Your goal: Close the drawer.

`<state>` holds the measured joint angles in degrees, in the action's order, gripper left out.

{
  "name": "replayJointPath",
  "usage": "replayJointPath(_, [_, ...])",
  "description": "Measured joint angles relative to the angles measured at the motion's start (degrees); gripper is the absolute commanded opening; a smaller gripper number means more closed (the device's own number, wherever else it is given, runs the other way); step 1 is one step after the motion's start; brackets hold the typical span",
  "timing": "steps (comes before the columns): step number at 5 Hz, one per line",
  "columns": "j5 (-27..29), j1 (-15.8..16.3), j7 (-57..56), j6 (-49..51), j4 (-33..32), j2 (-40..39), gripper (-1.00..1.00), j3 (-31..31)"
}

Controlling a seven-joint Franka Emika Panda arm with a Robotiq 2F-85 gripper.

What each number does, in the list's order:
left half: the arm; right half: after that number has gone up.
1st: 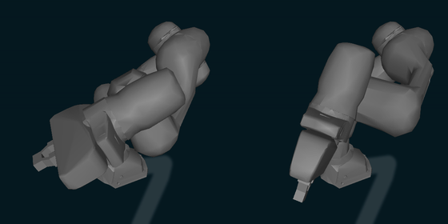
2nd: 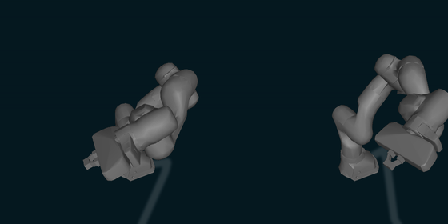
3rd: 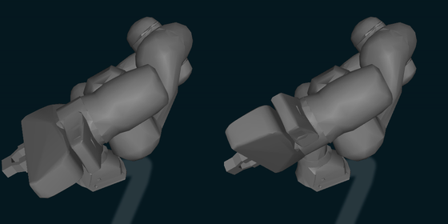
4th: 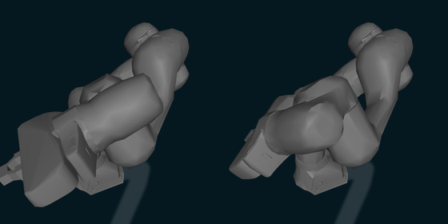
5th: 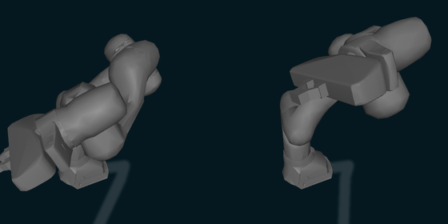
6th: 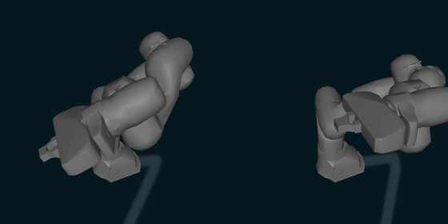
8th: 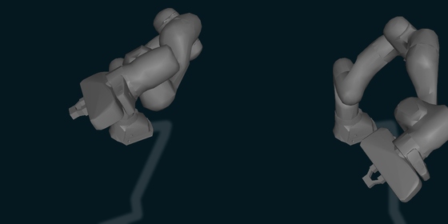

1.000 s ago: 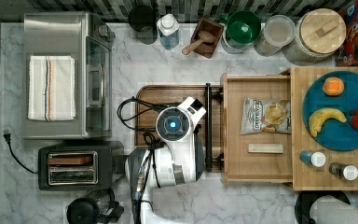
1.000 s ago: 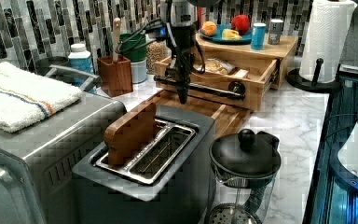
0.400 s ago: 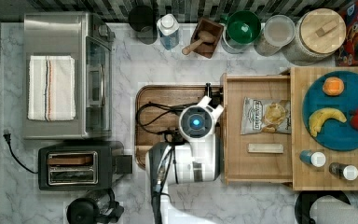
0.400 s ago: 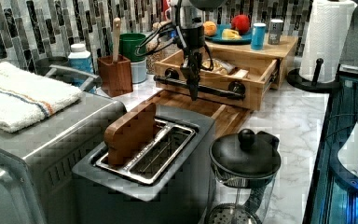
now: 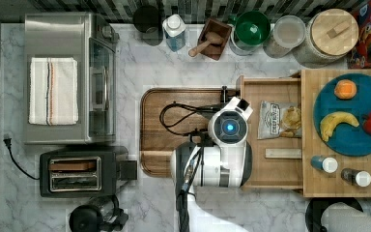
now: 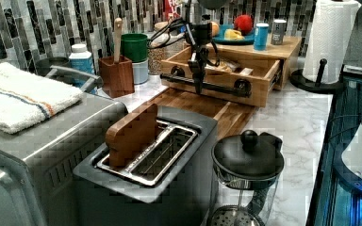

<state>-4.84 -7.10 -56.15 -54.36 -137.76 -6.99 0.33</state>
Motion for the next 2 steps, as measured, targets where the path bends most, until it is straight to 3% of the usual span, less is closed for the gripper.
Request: replayJointPath(2, [2.51, -1.69, -3.83, 0.20, 1.79, -1.13, -1.00, -1.55])
